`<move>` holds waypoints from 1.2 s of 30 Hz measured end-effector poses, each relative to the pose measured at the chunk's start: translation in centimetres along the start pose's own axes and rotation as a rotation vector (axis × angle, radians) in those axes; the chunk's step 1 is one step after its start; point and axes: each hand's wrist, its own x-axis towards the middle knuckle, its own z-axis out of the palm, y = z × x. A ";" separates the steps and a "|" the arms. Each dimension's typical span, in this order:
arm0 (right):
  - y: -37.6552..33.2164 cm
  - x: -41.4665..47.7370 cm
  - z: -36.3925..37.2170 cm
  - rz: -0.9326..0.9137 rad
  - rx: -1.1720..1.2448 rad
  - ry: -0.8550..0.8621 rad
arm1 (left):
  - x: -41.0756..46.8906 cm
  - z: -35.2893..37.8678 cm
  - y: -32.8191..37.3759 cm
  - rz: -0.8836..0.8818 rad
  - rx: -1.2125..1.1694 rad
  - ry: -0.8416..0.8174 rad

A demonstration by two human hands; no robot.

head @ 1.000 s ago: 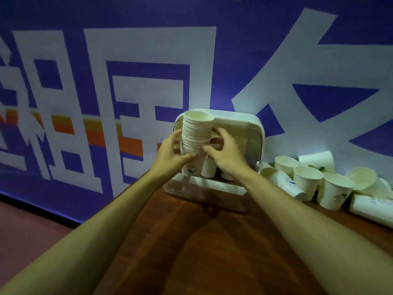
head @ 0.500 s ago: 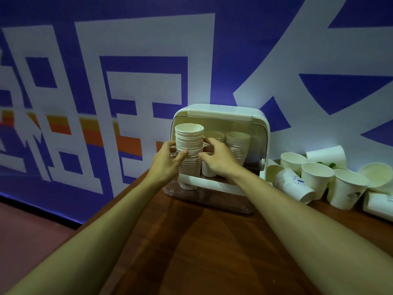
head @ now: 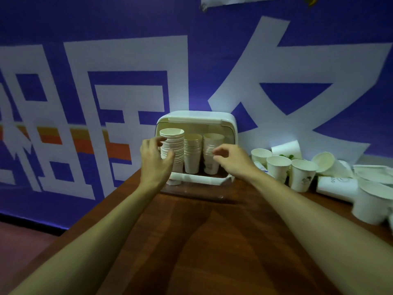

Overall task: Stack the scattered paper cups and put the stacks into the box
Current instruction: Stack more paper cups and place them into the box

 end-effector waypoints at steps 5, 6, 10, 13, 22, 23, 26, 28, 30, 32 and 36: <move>4.2 -4.0 -5.8 0.103 -0.049 0.142 | -5.0 2.5 5.6 0.289 -0.086 -0.257; 5.1 -4.7 -7.0 0.138 -0.077 0.164 | -6.1 3.5 6.6 0.310 -0.110 -0.333; 8.9 -7.0 -10.2 0.267 -0.178 0.181 | -9.9 8.9 9.2 0.111 -0.176 -0.655; 11.2 -7.6 -10.5 0.258 -0.242 0.173 | -11.7 12.6 9.2 -0.051 -0.207 -0.739; 14.6 -4.7 -4.8 0.294 -0.387 0.150 | -12.1 16.6 6.6 -0.547 -0.595 -0.498; 15.0 -4.5 -4.1 0.305 -0.394 0.176 | -12.0 16.7 6.4 -0.582 -0.631 -0.472; 15.8 -4.1 -2.9 0.357 -0.291 0.276 | -11.8 17.0 5.7 -0.631 -0.697 -0.420; 16.1 -4.2 -3.1 0.425 -0.094 0.314 | -11.7 17.1 5.5 -0.627 -0.705 -0.421; 16.2 -4.7 -3.8 0.439 0.105 0.301 | -11.7 17.1 5.5 -0.624 -0.705 -0.427; 15.9 -5.8 -4.5 0.398 0.265 0.263 | -11.7 17.0 5.6 -0.642 -0.720 -0.432; 14.9 -8.7 -5.6 0.230 0.302 0.061 | -11.7 16.6 6.0 -0.604 -0.777 -0.506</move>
